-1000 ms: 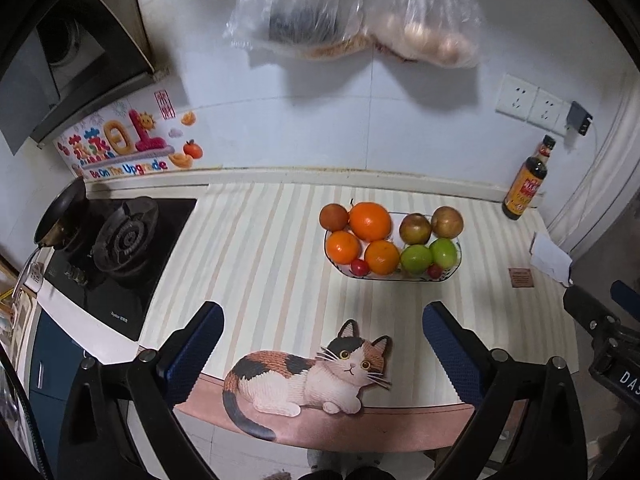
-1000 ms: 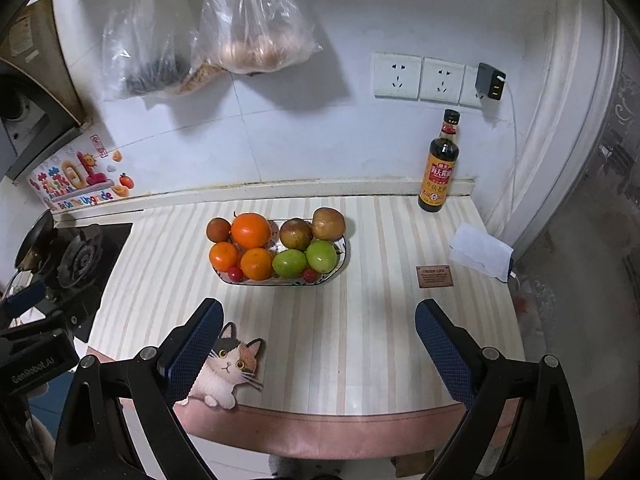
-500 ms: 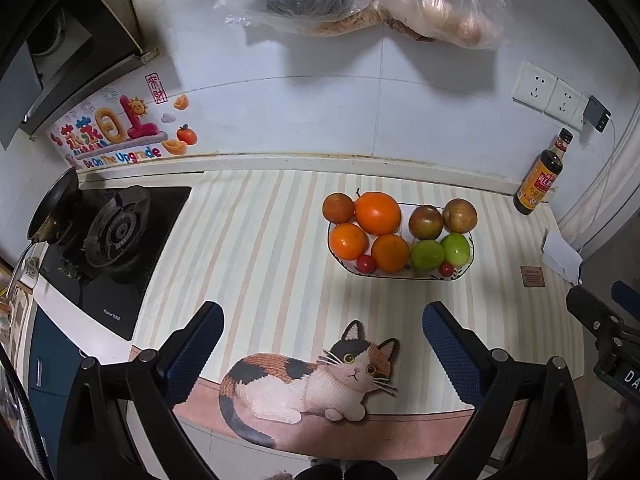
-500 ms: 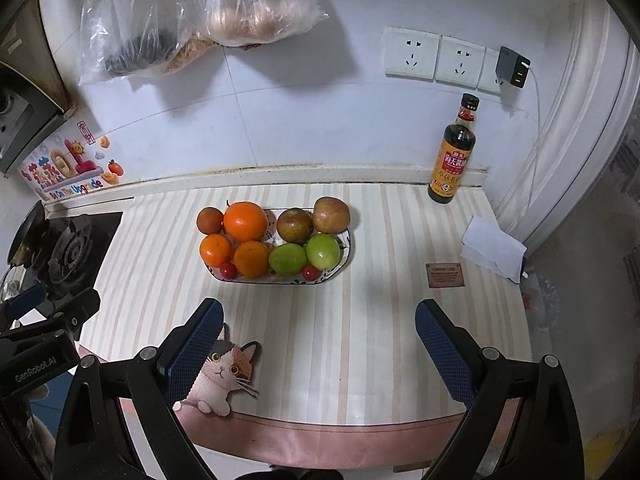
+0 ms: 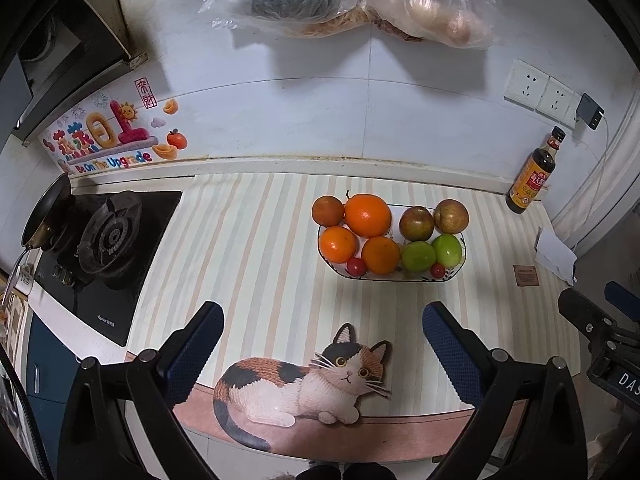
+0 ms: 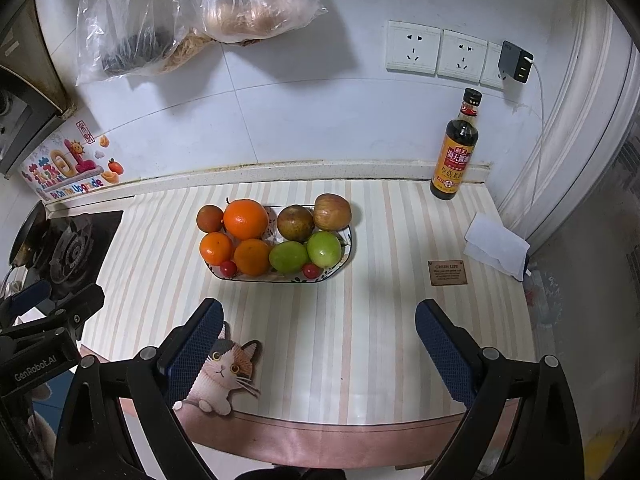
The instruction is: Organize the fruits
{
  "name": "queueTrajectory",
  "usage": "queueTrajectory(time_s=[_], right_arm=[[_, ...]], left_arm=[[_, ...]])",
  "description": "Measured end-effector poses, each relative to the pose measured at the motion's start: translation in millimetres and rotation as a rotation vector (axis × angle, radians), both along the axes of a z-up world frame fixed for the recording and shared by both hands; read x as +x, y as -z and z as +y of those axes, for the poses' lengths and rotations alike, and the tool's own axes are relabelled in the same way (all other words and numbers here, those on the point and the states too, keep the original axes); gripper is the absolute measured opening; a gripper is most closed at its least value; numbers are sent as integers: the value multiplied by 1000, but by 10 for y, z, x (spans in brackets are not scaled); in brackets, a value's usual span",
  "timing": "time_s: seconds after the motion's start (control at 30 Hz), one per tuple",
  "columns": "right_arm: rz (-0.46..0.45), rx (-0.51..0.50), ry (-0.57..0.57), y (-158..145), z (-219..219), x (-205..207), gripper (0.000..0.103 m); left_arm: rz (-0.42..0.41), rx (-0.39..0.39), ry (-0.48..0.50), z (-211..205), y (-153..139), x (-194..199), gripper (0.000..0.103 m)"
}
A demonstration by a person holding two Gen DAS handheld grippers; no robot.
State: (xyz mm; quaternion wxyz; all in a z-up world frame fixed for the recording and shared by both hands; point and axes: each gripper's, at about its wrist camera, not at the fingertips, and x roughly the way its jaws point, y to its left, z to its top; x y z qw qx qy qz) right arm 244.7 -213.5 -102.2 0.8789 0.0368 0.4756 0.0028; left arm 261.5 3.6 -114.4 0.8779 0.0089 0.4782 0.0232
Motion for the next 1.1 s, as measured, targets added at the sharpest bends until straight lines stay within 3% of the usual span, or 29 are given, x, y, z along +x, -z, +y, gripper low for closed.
queueTrajectory(time_s=[1.1], right_arm=[[5,2,-25,-25,39,-98,99]], left_arm=[[-5,-12,27,-10,-33,-63,102]])
